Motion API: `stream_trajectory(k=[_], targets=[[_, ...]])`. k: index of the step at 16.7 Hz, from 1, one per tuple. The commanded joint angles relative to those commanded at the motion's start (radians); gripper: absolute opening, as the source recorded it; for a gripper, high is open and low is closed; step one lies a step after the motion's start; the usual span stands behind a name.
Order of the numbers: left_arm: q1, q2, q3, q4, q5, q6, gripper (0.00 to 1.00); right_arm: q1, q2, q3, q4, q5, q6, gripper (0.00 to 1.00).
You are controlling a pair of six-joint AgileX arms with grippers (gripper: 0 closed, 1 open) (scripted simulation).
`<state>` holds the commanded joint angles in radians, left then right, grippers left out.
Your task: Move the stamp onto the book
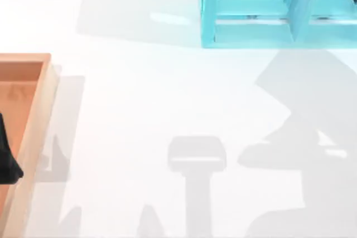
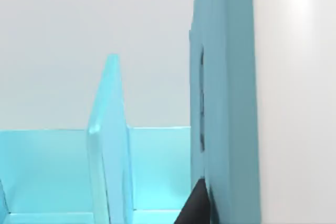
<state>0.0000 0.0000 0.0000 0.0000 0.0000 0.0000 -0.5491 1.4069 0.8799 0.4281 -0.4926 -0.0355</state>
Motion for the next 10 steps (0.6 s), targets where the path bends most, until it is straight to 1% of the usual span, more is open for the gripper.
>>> stream_trajectory(k=[3,8,10], targets=[[0.000,0.000,0.000,0.000,0.000,0.000,1.00,-0.016,-0.054,-0.030,-0.034,-0.016,-0.003,0.00],[0.000,0.000,0.000,0.000,0.000,0.000,1.00,-0.011,-0.048,-0.030,-0.033,-0.015,-0.001,0.00],[0.000,0.000,0.000,0.000,0.000,0.000,1.00,0.019,-0.046,-0.019,-0.021,0.012,-0.024,0.00]])
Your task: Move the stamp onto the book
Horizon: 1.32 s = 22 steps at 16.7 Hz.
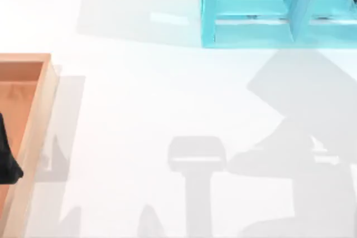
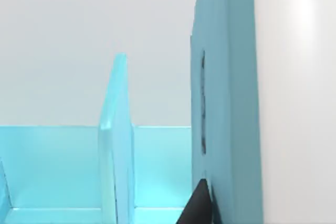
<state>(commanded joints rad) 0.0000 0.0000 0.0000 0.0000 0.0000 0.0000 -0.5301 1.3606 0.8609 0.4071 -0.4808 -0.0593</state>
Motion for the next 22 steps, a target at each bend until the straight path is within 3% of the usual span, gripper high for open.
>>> stream_trajectory(k=[6,16,22], targets=[[0.000,0.000,0.000,0.000,0.000,0.000,1.00,0.310,0.057,0.075,0.078,0.246,-0.218,0.00],[0.000,0.000,0.000,0.000,0.000,0.000,1.00,1.119,0.339,0.176,0.171,0.874,-0.782,0.00],[0.000,0.000,0.000,0.000,0.000,0.000,1.00,1.442,0.554,0.162,0.173,1.215,-1.069,0.00]])
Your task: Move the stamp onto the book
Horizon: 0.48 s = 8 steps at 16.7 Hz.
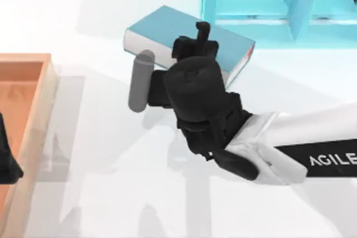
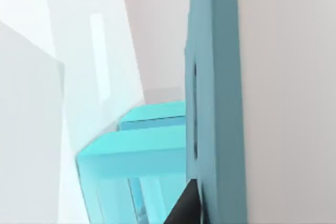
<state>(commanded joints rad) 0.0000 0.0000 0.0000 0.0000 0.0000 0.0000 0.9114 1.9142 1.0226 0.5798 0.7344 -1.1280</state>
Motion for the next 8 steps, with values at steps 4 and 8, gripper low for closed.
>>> stream_trajectory(k=[4,8], targets=[[0.000,0.000,0.000,0.000,0.000,0.000,1.00,0.078,0.074,-0.015,-0.005,0.108,-0.088,0.00],[0.000,0.000,0.000,0.000,0.000,0.000,1.00,0.080,0.077,-0.015,-0.005,0.111,-0.090,0.00]])
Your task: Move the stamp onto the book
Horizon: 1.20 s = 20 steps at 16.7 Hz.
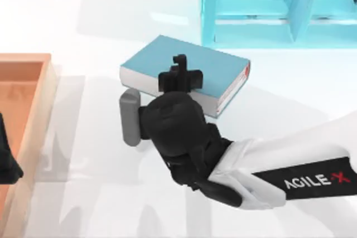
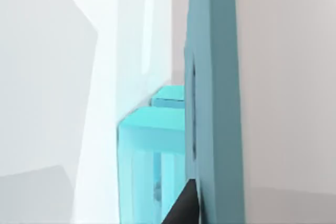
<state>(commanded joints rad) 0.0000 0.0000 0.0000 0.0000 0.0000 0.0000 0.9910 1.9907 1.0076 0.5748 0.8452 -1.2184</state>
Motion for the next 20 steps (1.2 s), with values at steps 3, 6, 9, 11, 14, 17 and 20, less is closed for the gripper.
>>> stream_trajectory(k=[3,6,9,11,14,17,20], targets=[[0.000,0.000,0.000,0.000,0.000,0.000,1.00,0.001,-0.003,-0.005,-0.003,0.001,0.007,0.00],[0.000,0.000,0.000,0.000,0.000,0.000,1.00,0.011,-0.010,-0.010,-0.005,0.010,0.007,0.00],[0.000,0.000,0.000,0.000,0.000,0.000,1.00,0.006,-0.004,-0.010,-0.006,0.008,0.011,0.00],[0.000,0.000,0.000,0.000,0.000,0.000,1.00,0.006,0.008,-0.013,0.008,0.009,0.011,0.00],[0.000,0.000,0.000,0.000,0.000,0.000,1.00,0.007,0.053,-0.026,0.064,0.009,0.010,0.00],[0.000,0.000,0.000,0.000,0.000,0.000,1.00,0.006,0.083,-0.036,0.106,0.009,0.011,0.00],[0.000,0.000,0.000,0.000,0.000,0.000,1.00,0.006,0.084,-0.036,0.107,0.009,0.011,0.00]])
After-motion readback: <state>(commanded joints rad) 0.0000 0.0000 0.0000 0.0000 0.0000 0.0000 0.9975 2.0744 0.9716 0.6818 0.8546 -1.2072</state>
